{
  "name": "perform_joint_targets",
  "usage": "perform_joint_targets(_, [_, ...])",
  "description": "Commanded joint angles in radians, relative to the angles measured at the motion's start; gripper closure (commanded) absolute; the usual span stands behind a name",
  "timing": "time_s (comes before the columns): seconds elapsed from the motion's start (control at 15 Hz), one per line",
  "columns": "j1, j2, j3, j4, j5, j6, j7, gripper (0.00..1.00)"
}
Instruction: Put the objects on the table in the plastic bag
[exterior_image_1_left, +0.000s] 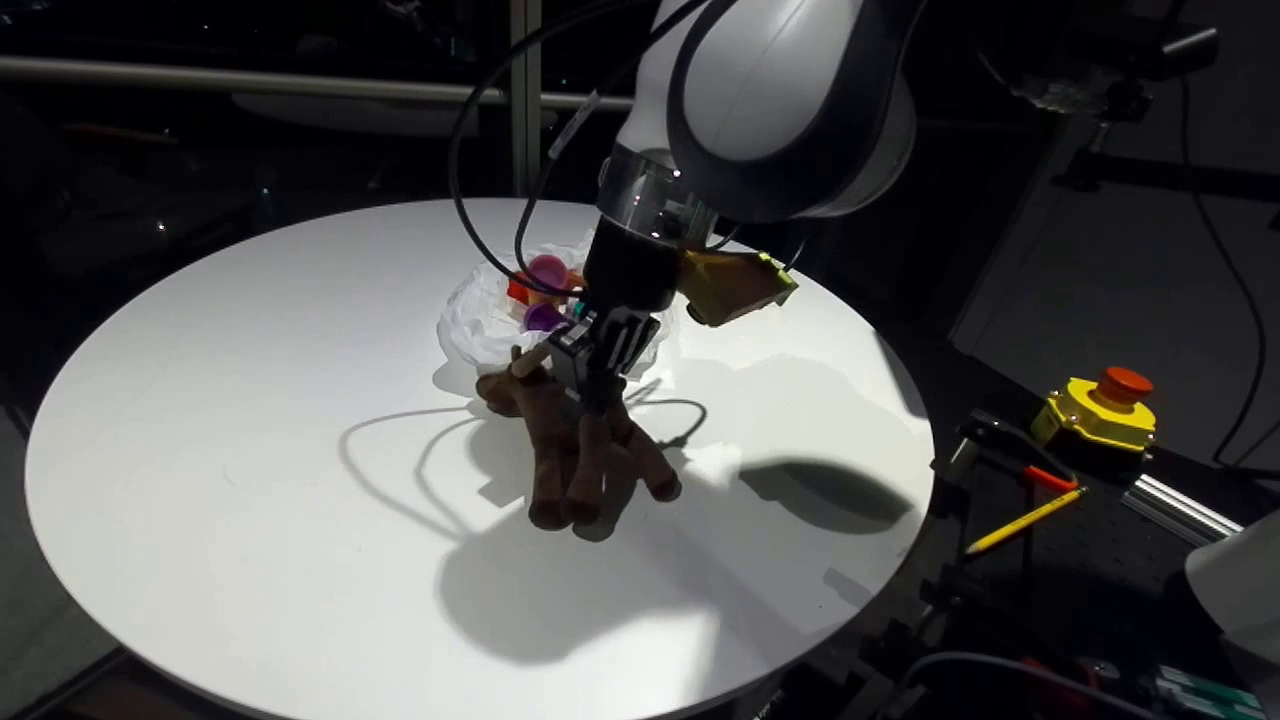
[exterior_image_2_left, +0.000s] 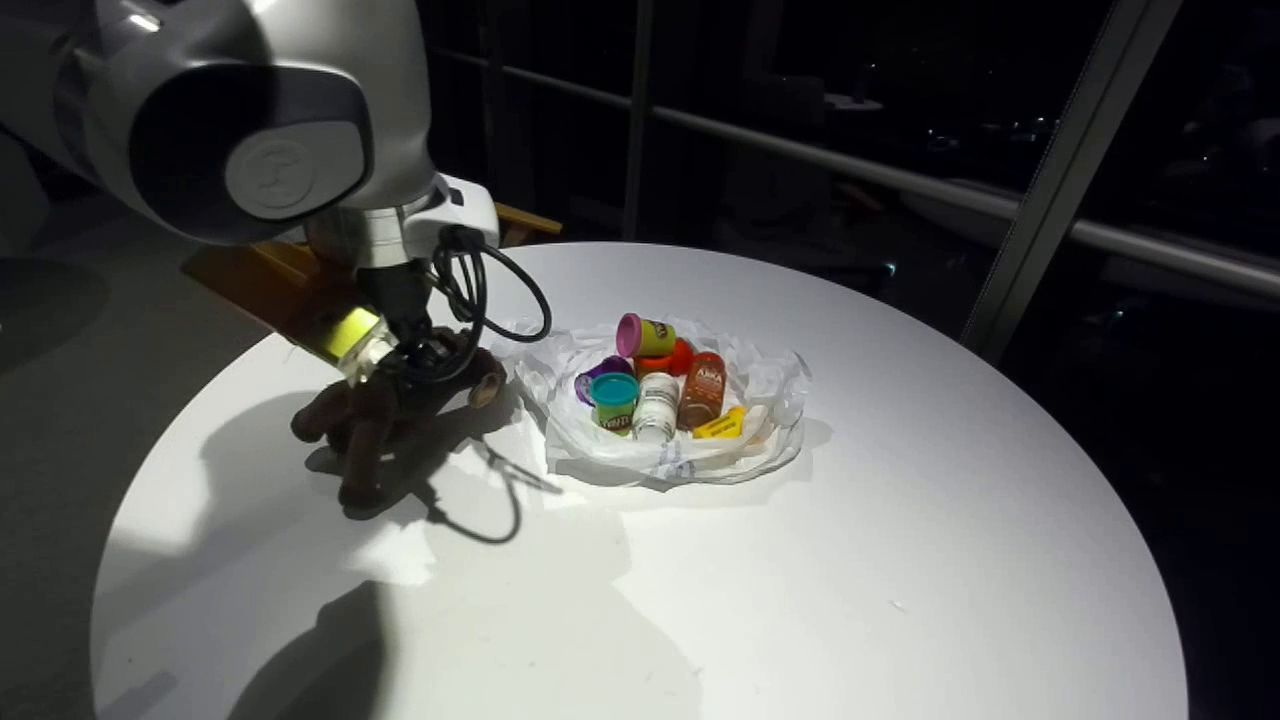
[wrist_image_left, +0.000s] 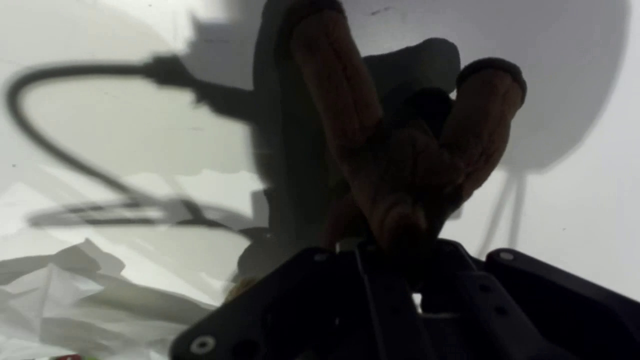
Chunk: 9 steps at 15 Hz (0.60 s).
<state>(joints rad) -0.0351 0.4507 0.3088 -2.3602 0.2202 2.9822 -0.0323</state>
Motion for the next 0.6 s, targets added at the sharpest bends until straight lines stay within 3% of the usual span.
perform_joint_targets(0.0, [-0.164,-0.135,0.126,-0.038,0.075,-0.068,-0.100,0.89])
perform_joint_targets(0.27, [-0.430,-0.244,0.357,0.013,0.345,-0.119,-0.320,0.90])
perform_joint_targets(0.4, [-0.530,-0.295,0.409,0.066,0.492,-0.187,-0.438,0.90])
perform_joint_targets(0.53, [-0.592,-0.310,0.408,0.122,0.600,-0.255,-0.538,0.91])
